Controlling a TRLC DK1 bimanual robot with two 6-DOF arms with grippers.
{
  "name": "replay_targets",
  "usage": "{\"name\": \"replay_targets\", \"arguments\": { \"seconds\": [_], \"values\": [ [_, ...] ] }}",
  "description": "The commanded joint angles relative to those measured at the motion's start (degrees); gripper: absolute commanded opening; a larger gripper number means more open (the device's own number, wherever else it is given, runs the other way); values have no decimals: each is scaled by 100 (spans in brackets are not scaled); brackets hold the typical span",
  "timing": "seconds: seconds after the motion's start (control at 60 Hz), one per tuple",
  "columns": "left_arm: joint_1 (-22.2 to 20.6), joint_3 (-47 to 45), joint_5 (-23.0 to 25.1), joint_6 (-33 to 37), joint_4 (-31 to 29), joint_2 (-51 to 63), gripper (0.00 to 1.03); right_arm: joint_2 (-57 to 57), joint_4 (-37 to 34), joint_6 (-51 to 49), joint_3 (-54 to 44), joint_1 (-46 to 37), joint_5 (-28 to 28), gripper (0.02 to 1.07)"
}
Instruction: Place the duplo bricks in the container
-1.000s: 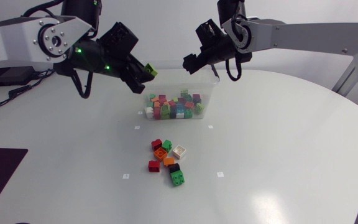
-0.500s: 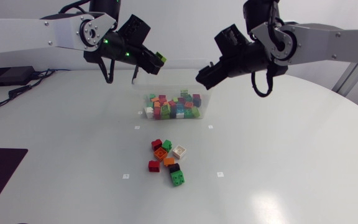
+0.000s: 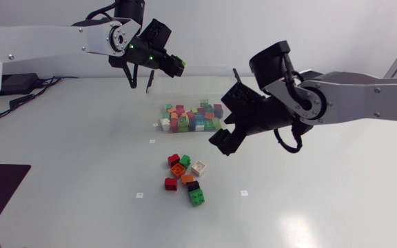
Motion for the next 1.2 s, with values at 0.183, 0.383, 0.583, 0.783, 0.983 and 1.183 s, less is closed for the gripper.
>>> {"name": "replay_targets", "arguments": {
  "seconds": [0.183, 0.383, 0.583, 0.783, 0.983, 1.183],
  "values": [
    [249, -656, -74, -32, 239, -543, 98, 421, -267, -33, -90, 462, 403, 98],
    [354, -1965, -74, 495, 537, -1659, 98, 1168, -469, 205, 235, 682, 667, 98],
    [398, -3205, 84, 1260, 546, -2776, 98, 1625, -645, 389, 613, 823, 781, 98],
    [284, -4400, 154, 2306, 239, -3602, 98, 2030, -803, 547, 912, 876, 887, 97],
    [-33, -5244, 154, 2956, -25, -3839, 98, 2232, -891, 600, 1026, 937, 922, 97],
    [-252, -5701, 163, 3308, -113, -3848, 98, 2399, -1058, 600, 1272, 955, 940, 93]
  ]
}}
